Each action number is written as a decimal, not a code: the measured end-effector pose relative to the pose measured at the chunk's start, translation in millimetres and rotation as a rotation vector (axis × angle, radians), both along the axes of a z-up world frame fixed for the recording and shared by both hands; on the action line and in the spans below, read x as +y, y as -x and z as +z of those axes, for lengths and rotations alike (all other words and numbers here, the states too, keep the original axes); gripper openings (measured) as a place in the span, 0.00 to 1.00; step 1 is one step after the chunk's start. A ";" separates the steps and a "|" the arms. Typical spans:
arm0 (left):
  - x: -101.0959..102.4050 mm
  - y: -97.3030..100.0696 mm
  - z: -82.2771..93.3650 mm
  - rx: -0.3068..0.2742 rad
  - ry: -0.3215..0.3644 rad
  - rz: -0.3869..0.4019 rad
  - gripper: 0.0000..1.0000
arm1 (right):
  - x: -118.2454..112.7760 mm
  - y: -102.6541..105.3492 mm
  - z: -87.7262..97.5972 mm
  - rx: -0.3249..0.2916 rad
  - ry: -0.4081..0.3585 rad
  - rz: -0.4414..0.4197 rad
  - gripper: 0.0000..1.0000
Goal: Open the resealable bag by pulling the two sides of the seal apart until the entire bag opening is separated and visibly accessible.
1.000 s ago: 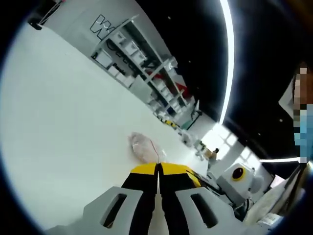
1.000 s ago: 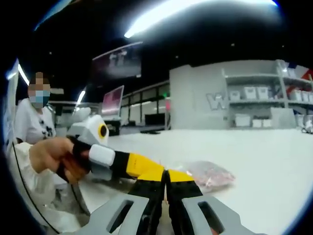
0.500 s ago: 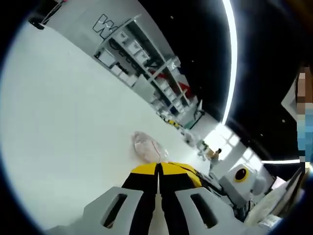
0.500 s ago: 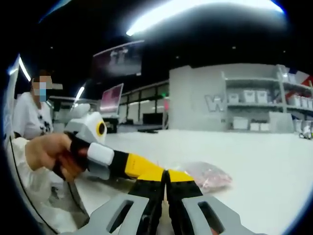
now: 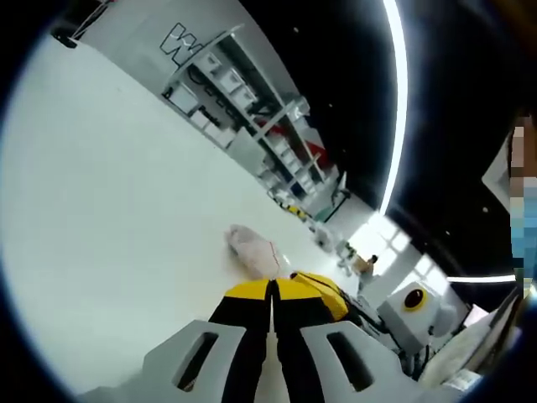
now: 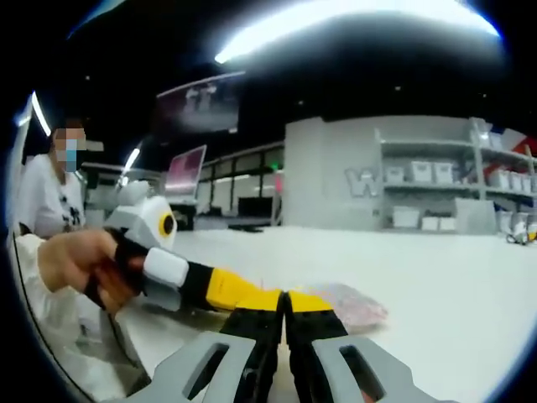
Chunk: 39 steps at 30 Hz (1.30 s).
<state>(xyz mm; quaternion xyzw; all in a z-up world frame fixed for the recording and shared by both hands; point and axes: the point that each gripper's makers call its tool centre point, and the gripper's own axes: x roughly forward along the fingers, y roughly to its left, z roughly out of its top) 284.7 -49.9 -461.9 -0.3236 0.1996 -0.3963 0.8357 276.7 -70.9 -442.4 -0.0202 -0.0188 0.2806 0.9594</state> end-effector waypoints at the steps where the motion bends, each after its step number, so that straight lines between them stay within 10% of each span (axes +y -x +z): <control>1: 0.1 -0.2 0.0 0.000 0.000 0.000 0.01 | -1.3 -0.4 1.7 -0.008 0.005 -0.009 0.00; 39: -0.3 -2.1 -1.4 -0.003 0.016 -0.001 0.01 | -21.0 -10.4 9.1 -0.076 0.134 -0.113 0.00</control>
